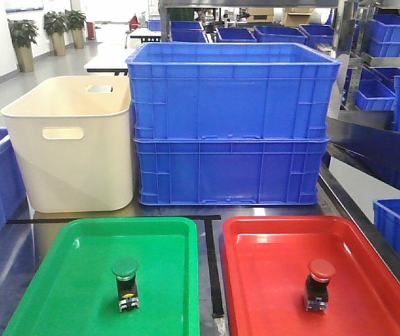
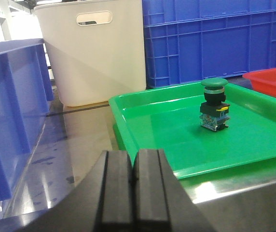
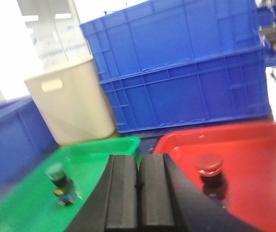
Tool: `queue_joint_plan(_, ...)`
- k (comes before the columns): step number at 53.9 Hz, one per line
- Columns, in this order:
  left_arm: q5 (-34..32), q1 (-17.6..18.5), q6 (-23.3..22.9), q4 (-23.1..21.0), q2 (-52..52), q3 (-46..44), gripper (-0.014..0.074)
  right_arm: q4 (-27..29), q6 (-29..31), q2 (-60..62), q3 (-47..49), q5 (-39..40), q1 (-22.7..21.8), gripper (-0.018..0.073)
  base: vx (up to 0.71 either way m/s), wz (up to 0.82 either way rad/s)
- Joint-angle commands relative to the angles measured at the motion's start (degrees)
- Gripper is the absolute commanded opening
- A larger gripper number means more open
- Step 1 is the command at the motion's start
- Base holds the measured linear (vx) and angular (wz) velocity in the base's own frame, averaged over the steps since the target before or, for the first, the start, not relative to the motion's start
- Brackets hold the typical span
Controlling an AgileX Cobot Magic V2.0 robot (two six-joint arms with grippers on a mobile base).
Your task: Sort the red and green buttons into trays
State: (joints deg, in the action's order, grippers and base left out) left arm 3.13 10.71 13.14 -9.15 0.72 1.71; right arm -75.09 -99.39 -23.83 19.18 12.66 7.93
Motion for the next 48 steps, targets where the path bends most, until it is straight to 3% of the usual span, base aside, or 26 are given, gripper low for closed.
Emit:
queue_joint_plan(1, -4.16, -0.08, -0.5, -0.11, 0.81, 0.3, 0.0, 13.95, 44.71, -0.68, 1.4, -22.89, -0.04, -0.0013, 0.0, 0.0)
queue_joint_plan(2, -4.16, -0.08, -0.5, -0.11, 0.81, 0.3, 0.0, 17.04, 44.71, -0.68, 1.4, -22.89, -0.04, -0.0013, 0.0, 0.0)
queue_joint_plan(3, -4.16, -0.08, -0.5, -0.11, 0.81, 0.3, 0.0, 20.05, 54.16, -0.68, 1.46, -24.84, 0.01, -0.0013, 0.0, 0.0)
queue_joint_plan(5, -4.16, -0.08, -0.5, -0.11, 0.81, 0.3, 0.0, 24.92, 54.16, -0.68, 1.46, -26.22, 0.06, -0.0013, 0.0, 0.0)
queue_joint_plan(6, -4.16, -0.08, -0.5, -0.11, 0.81, 0.3, 0.0, 27.73, 64.05, -0.68, 1.46, -26.91, 0.06, -0.0013, 0.0, 0.0)
queue_joint_plan(7, -4.16, -0.08, -0.5, -0.11, 0.81, 0.3, 0.0, 30.58, 69.58, -0.68, 1.46, -27.65, 0.06, -0.0013, 0.0, 0.0)
queue_joint_plan(9, -4.16, -0.08, -0.5, -0.11, 0.81, 0.3, 0.0, 34.91, 76.04, -0.68, 1.46, -28.74, 0.06, -0.0013, 0.0, 0.0)
queue_joint_plan(16, -4.16, -0.08, -0.5, -0.11, 0.81, 0.3, 0.0, 47.51, 91.74, -0.68, 1.46, -31.52, 0.06, -0.0013, 0.0, 0.0)
queue_joint_plan(26, -4.16, -0.08, -0.5, -0.11, 0.81, 0.3, 0.0, 62.48, 99.39, 1.02, 1.4, -31.06, 0.06, -0.0013, 0.0, 0.0)
queue_joint_plan(36, -4.16, -0.08, -0.5, -0.11, 0.81, 0.3, 0.0, 68.1, 101.74, 8.87, 1.18, -30.97, 0.06, -0.0013, 0.0, 0.0)
queue_joint_plan(48, -4.16, -0.08, -0.5, -0.11, 0.81, 0.3, 0.0, 75.09, 101.52, 17.16, -12.48, -13.78, 0.06, -0.0013, 0.0, 0.0)
